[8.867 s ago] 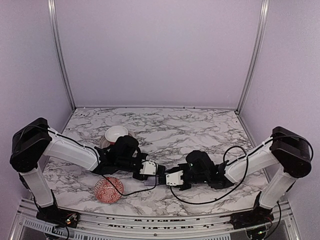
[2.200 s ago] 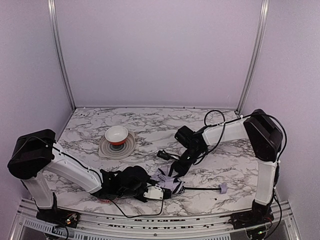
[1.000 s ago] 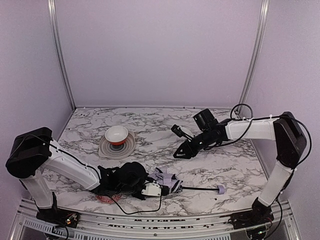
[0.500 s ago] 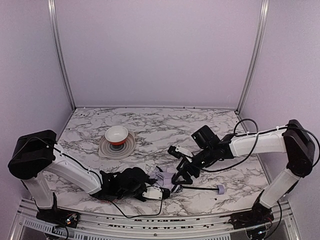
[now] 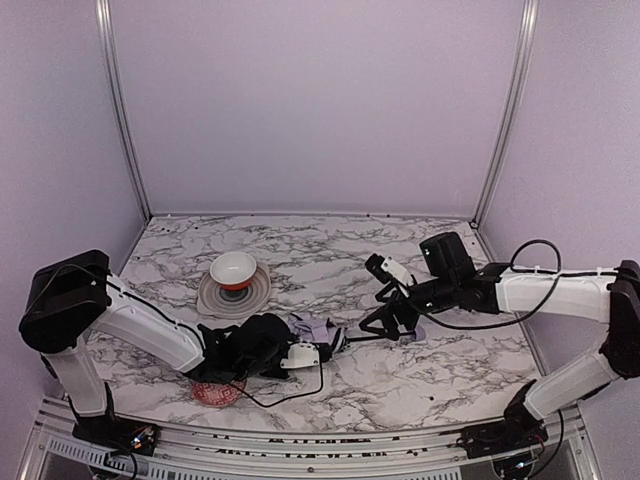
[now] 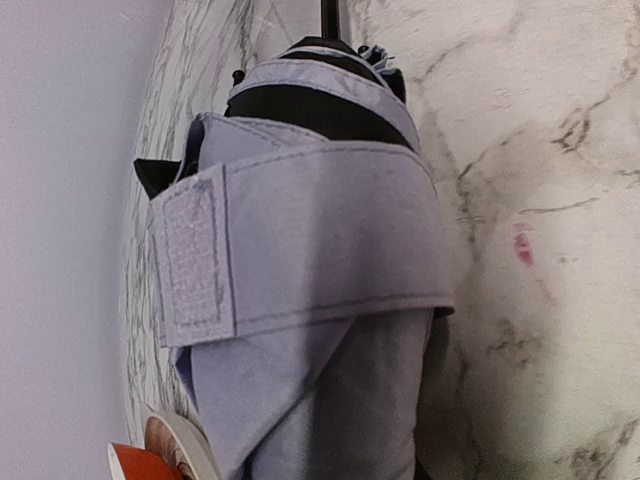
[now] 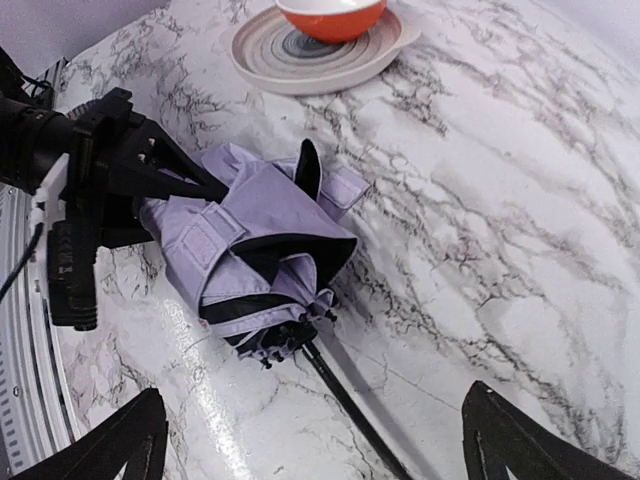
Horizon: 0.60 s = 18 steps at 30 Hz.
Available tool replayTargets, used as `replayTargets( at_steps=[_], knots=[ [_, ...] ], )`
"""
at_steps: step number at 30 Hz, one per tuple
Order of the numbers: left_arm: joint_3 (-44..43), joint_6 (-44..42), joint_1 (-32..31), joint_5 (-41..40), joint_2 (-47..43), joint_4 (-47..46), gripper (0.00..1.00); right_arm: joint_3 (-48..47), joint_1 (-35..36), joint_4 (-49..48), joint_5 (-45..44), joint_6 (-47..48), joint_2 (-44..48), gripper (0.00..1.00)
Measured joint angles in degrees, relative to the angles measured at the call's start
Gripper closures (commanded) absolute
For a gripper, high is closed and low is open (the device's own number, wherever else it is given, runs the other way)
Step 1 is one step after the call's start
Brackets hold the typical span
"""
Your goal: Put away the umbrella
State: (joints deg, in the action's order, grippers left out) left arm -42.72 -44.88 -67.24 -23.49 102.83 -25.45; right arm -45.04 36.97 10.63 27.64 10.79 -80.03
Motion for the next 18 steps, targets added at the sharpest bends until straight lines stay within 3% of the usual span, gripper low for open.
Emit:
replayTargets(
  at_steps=[6, 11, 18],
  knots=[
    [-3.3, 1.2, 4.5, -4.0, 0.0, 4.2, 1.00, 2.2, -0.1, -9.3, -4.5, -0.5, 7.3, 0.00],
    [-6.1, 0.7, 6.6, -5.6, 0.0, 6.7, 1.00, 4.9, -0.1, -13.4, -5.9, -1.1, 8.2, 0.01],
    [-10.2, -2.6, 8.5, -7.4, -1.6, 8.5, 1.00, 6.1, -0.1, -18.4, -3.8, -1.7, 8.4, 0.10]
  ],
)
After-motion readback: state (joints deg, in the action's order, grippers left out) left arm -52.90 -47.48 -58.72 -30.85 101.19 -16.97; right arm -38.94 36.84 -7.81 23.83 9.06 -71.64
